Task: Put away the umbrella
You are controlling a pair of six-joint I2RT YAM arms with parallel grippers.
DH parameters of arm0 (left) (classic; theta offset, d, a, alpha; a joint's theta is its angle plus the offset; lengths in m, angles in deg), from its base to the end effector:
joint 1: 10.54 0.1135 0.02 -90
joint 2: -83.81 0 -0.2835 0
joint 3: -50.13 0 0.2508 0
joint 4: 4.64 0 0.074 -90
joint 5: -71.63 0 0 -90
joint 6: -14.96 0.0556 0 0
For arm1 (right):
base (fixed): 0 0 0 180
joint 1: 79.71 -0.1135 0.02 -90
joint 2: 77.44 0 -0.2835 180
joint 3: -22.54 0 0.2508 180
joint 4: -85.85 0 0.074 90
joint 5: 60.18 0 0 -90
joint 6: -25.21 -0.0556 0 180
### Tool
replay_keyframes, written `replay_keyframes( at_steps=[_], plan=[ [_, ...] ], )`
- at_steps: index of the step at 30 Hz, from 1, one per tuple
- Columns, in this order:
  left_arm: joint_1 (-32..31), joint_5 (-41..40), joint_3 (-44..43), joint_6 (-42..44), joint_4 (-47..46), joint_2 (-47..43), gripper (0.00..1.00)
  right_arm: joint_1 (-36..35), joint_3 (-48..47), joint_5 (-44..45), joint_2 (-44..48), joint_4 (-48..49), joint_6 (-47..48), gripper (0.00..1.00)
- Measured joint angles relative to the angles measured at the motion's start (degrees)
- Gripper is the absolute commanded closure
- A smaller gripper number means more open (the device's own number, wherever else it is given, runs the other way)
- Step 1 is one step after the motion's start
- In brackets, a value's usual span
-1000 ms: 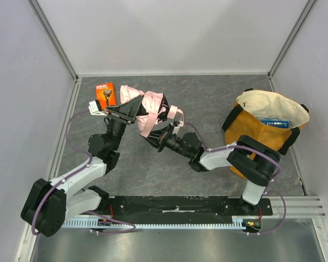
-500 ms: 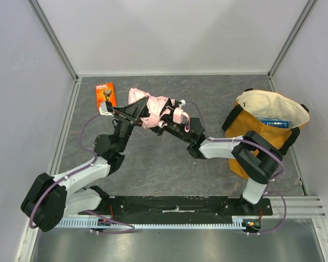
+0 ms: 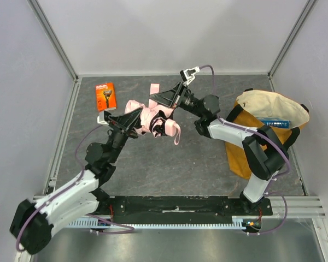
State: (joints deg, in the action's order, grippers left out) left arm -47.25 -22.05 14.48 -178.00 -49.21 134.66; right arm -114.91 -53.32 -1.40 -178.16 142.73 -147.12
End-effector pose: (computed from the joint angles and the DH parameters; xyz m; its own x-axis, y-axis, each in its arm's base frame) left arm 0.1592 -0.1142 0.3311 -0.6258 -0.7465 0.2261 0.2594 -0.4726 -0.8422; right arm 0.3130 0.2561 0.3511 -0.7866 0.4823 -0.3855 -0.5431 -0.2434 0.8036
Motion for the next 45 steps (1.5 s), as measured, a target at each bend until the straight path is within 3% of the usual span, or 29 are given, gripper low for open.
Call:
replay_keyframes(
  at_steps=[5, 9, 11, 16, 24, 33, 41, 45],
  plan=[
    [0.39, 0.9, -6.29, 3.3, 29.81, -11.54, 0.98, 0.61, -5.57, -9.01, 2.47, -10.67, 10.36, 1.0],
    [1.44, 5.44, -16.76, 7.06, 49.66, -8.0, 0.98, 0.83, -7.54, -12.37, 6.95, -21.46, 19.5, 1.0],
    [1.64, 7.23, -20.35, 8.61, 55.3, -5.16, 0.98, 0.83, -7.61, -12.74, 9.35, -27.87, 24.41, 1.0],
    [2.71, 10.43, -22.73, 10.56, 62.53, -2.45, 0.98, -0.98, -6.51, -9.38, 14.82, -43.19, 36.13, 1.0],
    [5.73, 15.87, -20.0, 11.74, 72.06, -2.21, 0.98, -4.81, 6.86, -1.11, 22.67, -41.72, 39.19, 1.0],
    [7.17, 17.16, -22.18, 12.79, 80.28, 5.11, 0.98, -12.66, 7.5, 9.86, 23.74, -51.54, 51.65, 1.0],
    [8.09, 23.85, -18.01, 14.91, 83.95, 13.75, 0.98, -23.04, 7.48, 21.94, 23.74, -66.27, 67.06, 1.0],
    [8.11, 25.29, -17.55, 16.35, 86.25, 16.02, 0.98, -25.46, 7.91, 24.35, 23.74, -68.98, 69.07, 1.0]
  ],
)
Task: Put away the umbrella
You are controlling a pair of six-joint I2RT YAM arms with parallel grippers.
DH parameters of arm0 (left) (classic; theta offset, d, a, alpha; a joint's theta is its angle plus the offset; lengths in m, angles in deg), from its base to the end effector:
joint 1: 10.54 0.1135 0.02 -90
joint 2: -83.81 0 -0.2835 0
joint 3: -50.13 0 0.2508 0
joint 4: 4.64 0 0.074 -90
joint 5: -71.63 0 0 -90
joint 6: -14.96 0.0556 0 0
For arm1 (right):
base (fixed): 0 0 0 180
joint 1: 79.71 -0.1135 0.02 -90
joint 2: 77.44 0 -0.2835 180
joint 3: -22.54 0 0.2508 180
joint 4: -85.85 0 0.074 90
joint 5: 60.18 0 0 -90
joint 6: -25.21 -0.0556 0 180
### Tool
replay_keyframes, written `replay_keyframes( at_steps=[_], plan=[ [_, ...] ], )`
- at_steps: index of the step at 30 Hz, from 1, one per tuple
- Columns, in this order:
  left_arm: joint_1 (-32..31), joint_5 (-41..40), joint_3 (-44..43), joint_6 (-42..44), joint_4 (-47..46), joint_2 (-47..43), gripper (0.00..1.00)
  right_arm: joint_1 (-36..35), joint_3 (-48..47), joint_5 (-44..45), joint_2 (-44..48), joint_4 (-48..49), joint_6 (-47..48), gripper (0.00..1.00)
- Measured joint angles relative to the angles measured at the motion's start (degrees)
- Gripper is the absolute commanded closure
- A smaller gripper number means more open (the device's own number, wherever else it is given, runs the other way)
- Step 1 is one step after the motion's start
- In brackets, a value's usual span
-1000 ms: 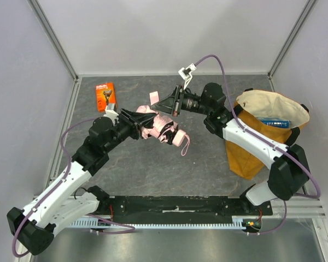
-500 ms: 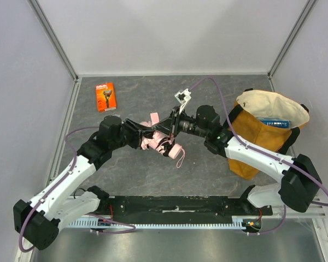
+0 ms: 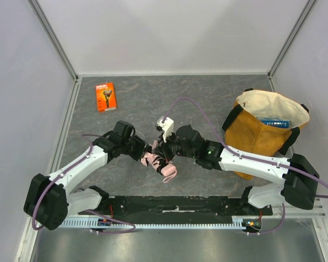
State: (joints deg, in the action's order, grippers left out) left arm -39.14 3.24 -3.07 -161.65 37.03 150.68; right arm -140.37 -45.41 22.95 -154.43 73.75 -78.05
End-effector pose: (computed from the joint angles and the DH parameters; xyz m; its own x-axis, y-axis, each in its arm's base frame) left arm 0.1867 -0.1251 0.2116 -0.6705 -0.6915 0.2688 -0.6837 0.4354 -0.5856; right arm 0.1531 0.2860 0.3037 -0.3831 -0.2167 -0.8979 -0.8551 0.4510 0.2559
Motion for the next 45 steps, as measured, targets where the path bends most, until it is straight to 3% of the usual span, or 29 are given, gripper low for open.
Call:
replay_keyframes(
  at_steps=[9, 19, 32, 37, 45],
  plan=[
    [-0.87, -4.28, 0.09, 1.7, 2.05, 1.36, 0.98, -2.27, 3.74, 4.85, 0.55, 3.78, 3.08, 1.0],
    [-2.69, -8.7, 0.87, 4.24, 6.56, 7.32, 0.98, -9.94, 0.48, 8.15, -7.32, -1.81, 18.95, 1.0],
    [-2.91, -12.02, 1.29, 5.2, 6.56, 13.25, 0.98, -10.47, 0.37, 6.32, -11.69, -2.27, 22.25, 1.0],
    [-2.93, -13.2, 1.09, 6.29, 6.64, 14.45, 0.98, -11.76, -3.74, 7.02, -15.54, -5.57, 24.92, 1.0],
    [-2.93, -13.73, -2.86, 12.31, 10.64, 18.78, 0.98, -17.51, -11.47, 16.59, -20.72, -14.56, 34.47, 1.0]
  ],
)
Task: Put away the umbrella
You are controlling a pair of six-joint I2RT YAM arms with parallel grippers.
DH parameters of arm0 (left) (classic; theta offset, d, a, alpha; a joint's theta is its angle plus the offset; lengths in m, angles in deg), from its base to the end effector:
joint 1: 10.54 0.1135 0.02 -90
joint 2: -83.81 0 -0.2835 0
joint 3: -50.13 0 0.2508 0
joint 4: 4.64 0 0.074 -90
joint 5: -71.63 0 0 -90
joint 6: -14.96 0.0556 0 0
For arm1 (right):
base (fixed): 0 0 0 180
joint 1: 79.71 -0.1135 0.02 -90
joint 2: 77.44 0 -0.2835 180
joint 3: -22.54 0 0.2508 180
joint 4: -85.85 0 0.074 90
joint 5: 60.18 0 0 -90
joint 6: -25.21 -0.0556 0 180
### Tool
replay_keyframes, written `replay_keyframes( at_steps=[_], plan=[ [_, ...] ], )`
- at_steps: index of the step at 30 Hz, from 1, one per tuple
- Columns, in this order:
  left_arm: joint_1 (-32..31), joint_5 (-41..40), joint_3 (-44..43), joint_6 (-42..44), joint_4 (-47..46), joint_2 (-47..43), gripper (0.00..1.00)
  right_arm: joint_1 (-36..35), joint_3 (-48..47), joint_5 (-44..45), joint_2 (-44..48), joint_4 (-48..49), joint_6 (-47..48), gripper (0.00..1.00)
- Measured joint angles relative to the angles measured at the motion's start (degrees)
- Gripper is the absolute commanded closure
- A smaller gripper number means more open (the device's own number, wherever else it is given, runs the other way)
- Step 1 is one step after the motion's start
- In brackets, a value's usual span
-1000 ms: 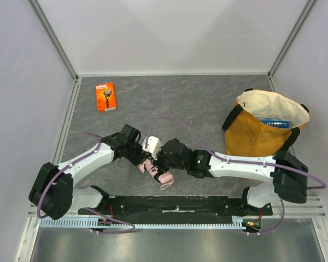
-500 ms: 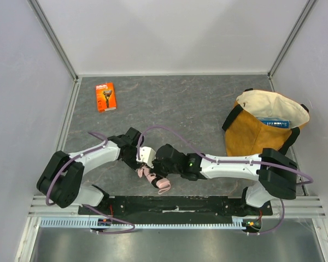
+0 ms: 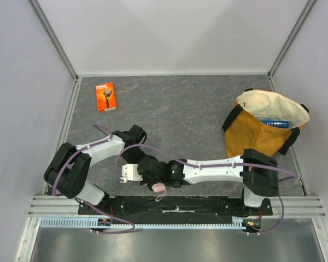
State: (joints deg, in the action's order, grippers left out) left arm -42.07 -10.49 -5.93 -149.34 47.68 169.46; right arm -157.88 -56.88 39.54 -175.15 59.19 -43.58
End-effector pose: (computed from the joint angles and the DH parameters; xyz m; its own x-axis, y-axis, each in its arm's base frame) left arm 0.1961 -0.1293 0.1446 -0.7429 -0.6630 0.0926 -0.6678 0.7242 -0.1722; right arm 0.0886 0.3772 0.2247 0.2051 -0.7601 -0.6166 -0.9289 0.0472 -0.3672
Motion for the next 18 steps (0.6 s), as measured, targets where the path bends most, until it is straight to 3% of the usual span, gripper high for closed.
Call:
replay_keyframes(
  at_steps=[12, 15, 18],
  plan=[
    [0.0, 0.04, -2.56, 3.96, 2.54, 3.04, 0.98, -4.85, -6.91, 8.9, -5.64, -7.87, 7.45, 0.91],
    [0.0, -0.07, -2.25, 3.93, 2.1, 2.95, 0.98, -4.57, -7.65, 5.6, -5.75, -8.02, 6.88, 0.86],
    [0.24, 0.24, -2.14, 1.88, 0.68, 3.15, 0.98, -5.14, -8.72, -5.14, -5.88, -2.6, 4.44, 0.85]
  ],
)
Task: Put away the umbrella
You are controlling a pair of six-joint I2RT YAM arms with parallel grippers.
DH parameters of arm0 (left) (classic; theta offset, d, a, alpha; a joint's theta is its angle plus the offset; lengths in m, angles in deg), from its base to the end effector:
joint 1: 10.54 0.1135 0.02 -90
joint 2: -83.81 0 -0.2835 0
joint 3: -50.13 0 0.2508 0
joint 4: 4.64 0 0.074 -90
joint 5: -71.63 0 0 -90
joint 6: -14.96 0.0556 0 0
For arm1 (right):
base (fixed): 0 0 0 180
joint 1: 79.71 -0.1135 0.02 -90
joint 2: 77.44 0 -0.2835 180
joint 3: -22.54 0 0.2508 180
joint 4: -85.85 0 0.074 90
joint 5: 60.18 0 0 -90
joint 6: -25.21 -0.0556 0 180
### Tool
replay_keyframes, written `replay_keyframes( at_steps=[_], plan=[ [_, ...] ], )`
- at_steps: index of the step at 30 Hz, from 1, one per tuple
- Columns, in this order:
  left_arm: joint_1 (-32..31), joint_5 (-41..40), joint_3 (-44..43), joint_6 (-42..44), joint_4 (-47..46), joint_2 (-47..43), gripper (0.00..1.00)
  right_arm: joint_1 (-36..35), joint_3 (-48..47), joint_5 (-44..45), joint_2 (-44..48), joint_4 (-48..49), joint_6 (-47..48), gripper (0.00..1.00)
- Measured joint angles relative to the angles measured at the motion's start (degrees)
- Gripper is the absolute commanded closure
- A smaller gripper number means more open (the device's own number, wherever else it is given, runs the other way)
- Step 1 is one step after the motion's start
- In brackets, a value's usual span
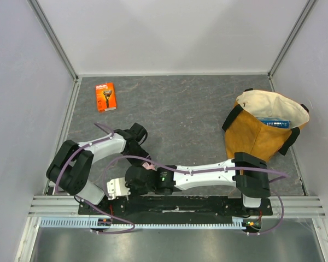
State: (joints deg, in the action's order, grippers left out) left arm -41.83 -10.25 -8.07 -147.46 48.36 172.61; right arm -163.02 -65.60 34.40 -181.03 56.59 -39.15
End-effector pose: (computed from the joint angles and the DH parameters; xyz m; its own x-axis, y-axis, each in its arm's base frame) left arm 0.2047 -0.1336 0.1410 -0.7595 -0.6428 0.1001 -0.6502 0.7451 -0.1487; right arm 0.0534 0.4169 0.2312 0.3516 -0.7046 -0.6164 -0.9220 -0.1468 -0.3582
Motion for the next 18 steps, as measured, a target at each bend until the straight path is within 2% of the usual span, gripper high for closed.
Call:
replay_keyframes(
  at_steps=[6, 7, 8, 10, 15, 18],
  plan=[
    [0.09, 0.63, 0.22, -3.08, -6.01, 0.13, 0.98, 0.96, -1.97, -14.03, -0.24, 4.81, -4.61, 0.86],
    [0.09, 0.61, 0.28, -3.37, -7.8, 0.15, 0.98, 2.14, -1.97, -15.52, -0.24, 5.27, -5.57, 0.85],
    [0.11, 0.55, 0.44, -3.63, -9.77, 0.13, 0.98, 3.08, -1.9, -16.37, -0.2, 5.57, -6.47, 0.8],
    [0.24, 0.26, 0.92, -4.13, -13.75, -0.28, 0.98, 4.98, -1.57, -17.05, 0.42, 6.69, -10.32, 0.69],
    [0.46, -2.82, 2.34, -4.33, -20.74, -1.18, 0.98, 7.15, -1.44, -14.97, 6.16, 8.15, -24.9, 0.66],
    [0.46, -5.07, 3.52, -4.28, -22.88, -2.45, 0.98, 10.56, 1.38, -14.91, 13.46, 10.95, -34.71, 0.66]
  ],
)
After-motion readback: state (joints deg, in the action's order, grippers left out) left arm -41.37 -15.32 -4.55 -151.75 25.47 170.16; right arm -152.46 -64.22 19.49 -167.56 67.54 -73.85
